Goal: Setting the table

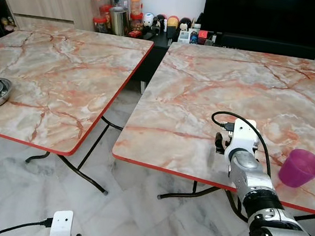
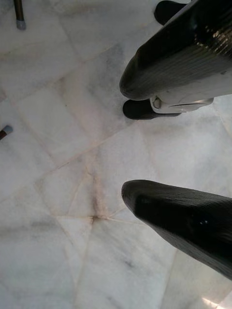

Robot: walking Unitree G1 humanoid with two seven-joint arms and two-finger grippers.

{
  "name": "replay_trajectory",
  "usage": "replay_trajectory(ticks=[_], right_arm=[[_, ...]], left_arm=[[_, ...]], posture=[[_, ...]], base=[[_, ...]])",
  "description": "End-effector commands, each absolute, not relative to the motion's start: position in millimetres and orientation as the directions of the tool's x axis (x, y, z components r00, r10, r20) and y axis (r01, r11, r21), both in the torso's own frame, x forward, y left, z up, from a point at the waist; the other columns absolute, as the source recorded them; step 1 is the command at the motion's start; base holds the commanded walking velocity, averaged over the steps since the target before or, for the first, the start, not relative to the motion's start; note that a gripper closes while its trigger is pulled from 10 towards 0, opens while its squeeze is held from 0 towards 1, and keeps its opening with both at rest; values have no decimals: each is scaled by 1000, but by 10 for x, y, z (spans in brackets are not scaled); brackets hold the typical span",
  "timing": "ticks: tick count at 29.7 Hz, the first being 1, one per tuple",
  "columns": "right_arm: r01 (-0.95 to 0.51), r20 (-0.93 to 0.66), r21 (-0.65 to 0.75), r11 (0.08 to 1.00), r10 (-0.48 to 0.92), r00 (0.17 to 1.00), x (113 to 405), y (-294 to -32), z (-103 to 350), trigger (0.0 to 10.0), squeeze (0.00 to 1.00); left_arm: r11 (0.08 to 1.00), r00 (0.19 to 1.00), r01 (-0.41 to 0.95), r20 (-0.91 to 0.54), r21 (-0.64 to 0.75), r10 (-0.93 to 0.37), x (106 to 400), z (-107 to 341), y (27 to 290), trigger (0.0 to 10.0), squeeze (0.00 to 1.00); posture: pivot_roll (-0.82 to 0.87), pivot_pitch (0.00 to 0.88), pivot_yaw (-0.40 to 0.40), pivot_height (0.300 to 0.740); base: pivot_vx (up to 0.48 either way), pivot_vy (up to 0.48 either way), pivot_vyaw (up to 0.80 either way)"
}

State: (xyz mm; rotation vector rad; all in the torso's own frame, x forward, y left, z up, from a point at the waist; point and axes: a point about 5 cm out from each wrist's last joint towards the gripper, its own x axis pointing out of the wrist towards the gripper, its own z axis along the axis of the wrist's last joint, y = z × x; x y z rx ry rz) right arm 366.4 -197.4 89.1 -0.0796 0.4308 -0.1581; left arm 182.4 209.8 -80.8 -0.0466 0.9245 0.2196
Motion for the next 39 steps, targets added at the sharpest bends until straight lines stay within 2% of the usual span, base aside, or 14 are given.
replay_trajectory(ticks=[1,19,31,32,33,34,39], right_arm=[[129,-403,-102,986,-159,901,3683,-1949,907,10000,0],[218,-447,-29,976,-208,870,3543,-1961,654,10000,0],[217,-470,-15,976,-199,860,3501,-1935,579,10000,0],[212,-473,-17,977,-194,859,3498,-1928,571,2078,0],[208,-476,-18,978,-191,858,3495,-1924,566,2078,0],[194,-481,-22,981,-180,858,3490,-1911,555,0,0],[187,-483,-27,982,-177,857,3486,-1899,547,0,0]], left_arm=[[975,563,-213,-808,59,172,1773,-827,2140,10000,0],[976,557,-210,-814,56,166,1773,-831,2130,10000,0],[976,557,-212,-814,54,166,1760,-832,2149,10000,0],[975,557,-214,-814,52,166,1762,-830,2155,10000,0],[975,558,-216,-813,51,166,1763,-829,2159,10000,0],[975,558,-217,-813,50,166,1766,-826,2166,10000,0],[975,564,-218,-809,47,165,1795,-813,2165,10000,0]], posture=[[-69,0,73,740],[-55,0,76,740],[-52,0,78,740],[-53,0,79,740],[-53,0,78,740],[-53,0,78,740],[-52,0,77,740]], base=[[0,0,0],[0,0,0],[0,0,0],[0,0,0],[0,0,0],[0,0,0],[0,0,0]])
